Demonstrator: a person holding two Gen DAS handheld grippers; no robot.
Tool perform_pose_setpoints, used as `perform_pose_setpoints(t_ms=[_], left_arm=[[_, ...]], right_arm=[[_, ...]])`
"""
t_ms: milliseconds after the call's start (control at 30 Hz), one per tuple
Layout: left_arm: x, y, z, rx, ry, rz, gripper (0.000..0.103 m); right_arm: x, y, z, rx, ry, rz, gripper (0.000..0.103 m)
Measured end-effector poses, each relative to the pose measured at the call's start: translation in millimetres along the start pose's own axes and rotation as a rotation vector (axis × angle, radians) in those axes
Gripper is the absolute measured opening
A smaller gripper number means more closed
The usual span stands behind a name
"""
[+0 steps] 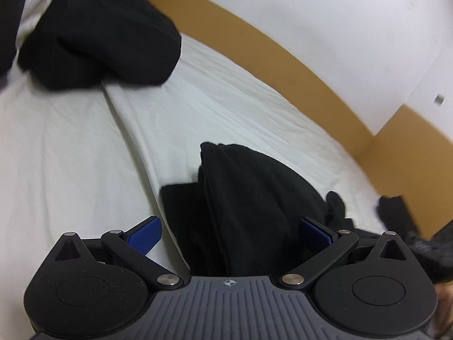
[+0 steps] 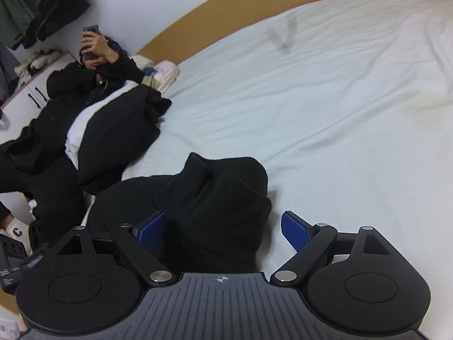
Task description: Fold clothes
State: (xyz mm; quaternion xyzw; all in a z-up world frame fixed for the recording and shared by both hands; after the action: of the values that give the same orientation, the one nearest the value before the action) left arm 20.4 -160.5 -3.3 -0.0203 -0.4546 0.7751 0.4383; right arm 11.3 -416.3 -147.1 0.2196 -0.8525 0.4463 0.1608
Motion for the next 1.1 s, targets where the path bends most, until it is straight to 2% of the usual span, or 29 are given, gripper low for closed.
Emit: perform_pose_setpoints(t_ms=[100, 200, 367, 467, 633, 800, 933, 1100], left_arm=[[-3, 10, -4, 0.031, 0.0, -0.054, 0.102], [-3, 13, -3, 0.049, -0.008, -0.054, 0.102], [-8, 16, -5, 0.147, 0.046, -0.068, 0.102], [-12, 16, -3, 0.171, 0.054, -0.073, 0.102], [-17, 18, 5, 0.191, 0.075, -0.069, 0.102], [-19, 12, 3, 0.201, 0.039, -0.001, 0.102], [-25, 16, 6, 0.192, 0.025, 0.01, 0.102], [-18, 12, 17, 0.147, 0.001, 0.06, 0.092]], right_arm=[[-13, 4, -1, -0.05, -0.024, -0.039, 0.09], [-21, 12, 1, -0.087, -0.049, -0.081, 0.095], [-17, 6, 4, -0.219, -0.145, -0.071, 0.097], [-18, 5, -4, -0.217, -0.176, -0.089, 0.099], [-19, 5, -10, -0.181, -0.177, -0.086, 0.096], [-21, 6, -10, -0.184, -0.191, -0.08, 0.092], [-23, 7, -11, -0.187, -0.201, -0.075, 0.094], [-26, 8, -11, -0.191, -0.215, -0.068, 0.093]])
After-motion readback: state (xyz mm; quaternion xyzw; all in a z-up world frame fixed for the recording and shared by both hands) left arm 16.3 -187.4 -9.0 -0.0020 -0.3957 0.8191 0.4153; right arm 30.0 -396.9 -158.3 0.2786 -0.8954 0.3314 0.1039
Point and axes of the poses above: each gripper's, at about its wrist camera, not at the fingertips, and x roughly against the way its jaws point, z to its right, y to its underside, the point moved 8 cm from there along -x, roughly the way its jaws point, and after that the axes turned 11 degrees about z, right-handed, at the moved point
